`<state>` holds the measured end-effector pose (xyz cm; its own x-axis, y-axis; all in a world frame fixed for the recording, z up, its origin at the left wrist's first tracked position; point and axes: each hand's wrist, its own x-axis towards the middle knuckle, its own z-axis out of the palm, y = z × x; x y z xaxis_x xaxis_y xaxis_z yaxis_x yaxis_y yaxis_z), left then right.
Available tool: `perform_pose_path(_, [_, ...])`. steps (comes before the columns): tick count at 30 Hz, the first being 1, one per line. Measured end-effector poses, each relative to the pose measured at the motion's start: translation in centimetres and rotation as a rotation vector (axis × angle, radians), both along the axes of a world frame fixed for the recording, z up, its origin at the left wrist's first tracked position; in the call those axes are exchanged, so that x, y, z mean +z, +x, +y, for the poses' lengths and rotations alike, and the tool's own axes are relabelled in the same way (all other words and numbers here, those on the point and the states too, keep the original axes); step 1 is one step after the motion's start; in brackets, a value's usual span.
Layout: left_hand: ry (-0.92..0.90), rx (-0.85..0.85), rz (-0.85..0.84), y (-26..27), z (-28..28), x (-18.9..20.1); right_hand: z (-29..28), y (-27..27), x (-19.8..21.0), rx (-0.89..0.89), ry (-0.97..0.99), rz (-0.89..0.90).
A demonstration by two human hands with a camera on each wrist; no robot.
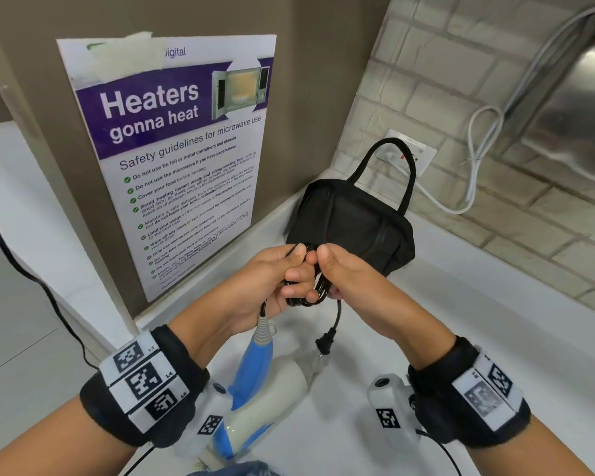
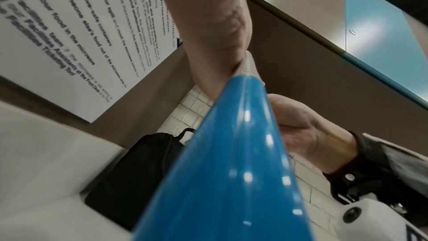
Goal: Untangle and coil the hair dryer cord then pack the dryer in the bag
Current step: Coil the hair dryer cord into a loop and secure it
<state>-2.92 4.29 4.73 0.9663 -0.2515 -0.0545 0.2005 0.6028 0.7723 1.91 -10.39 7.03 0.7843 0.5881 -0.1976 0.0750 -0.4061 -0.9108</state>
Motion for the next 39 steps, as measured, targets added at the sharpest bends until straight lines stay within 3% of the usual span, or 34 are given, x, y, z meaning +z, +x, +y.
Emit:
perform_pose_path(4, [-0.070, -0.053, 0.014, 0.0, 0.2, -0.2, -0.1, 0.0, -0.3, -0.027, 0.123, 0.163])
perform_pose_path(13, [-0.047, -0.085, 0.038, -0.1, 0.3, 0.1, -1.0, 0.2, -0.3, -0.001, 0.294, 0.406])
perform_pose_path(19, [0.045, -0.080, -0.019, -0.4, -0.4, 0.4, -1.4, 0.5, -0.7, -0.033, 0.270, 0.363])
perform_pose_path(22, [0.254, -0.041, -0.050, -0.4, -0.6, 0.1, -1.5, 0.6, -0.6, 0.002, 0.229, 0.309])
perform_pose_path(27, [0.881, 0.188, -0.225, -0.4, -1.0, -0.3, -1.2, 0.9, -0.1, -0.006, 0.203, 0.234])
perform_pose_path(30, [0.966, 0.225, -0.269, -0.1, -0.9, -0.2, -1.0, 0.9, 0.3, -0.021, 0.222, 0.240])
perform_pose_path(33, [0.904, 0.205, -0.231, -0.2, -0.6, -0.3, -0.7, 0.7, 0.5, -0.028, 0.222, 0.251])
perform_pose_path(37, [1.111, 0.273, -0.284, -0.1, -0.7, -0.1, -0.6, 0.6, 0.7, -0.035, 0.218, 0.252])
perform_pose_path(39, [1.083, 0.216, -0.247, -0.1, -0.7, 0.1, -0.5, 0.6, 0.7, -0.027, 0.210, 0.233])
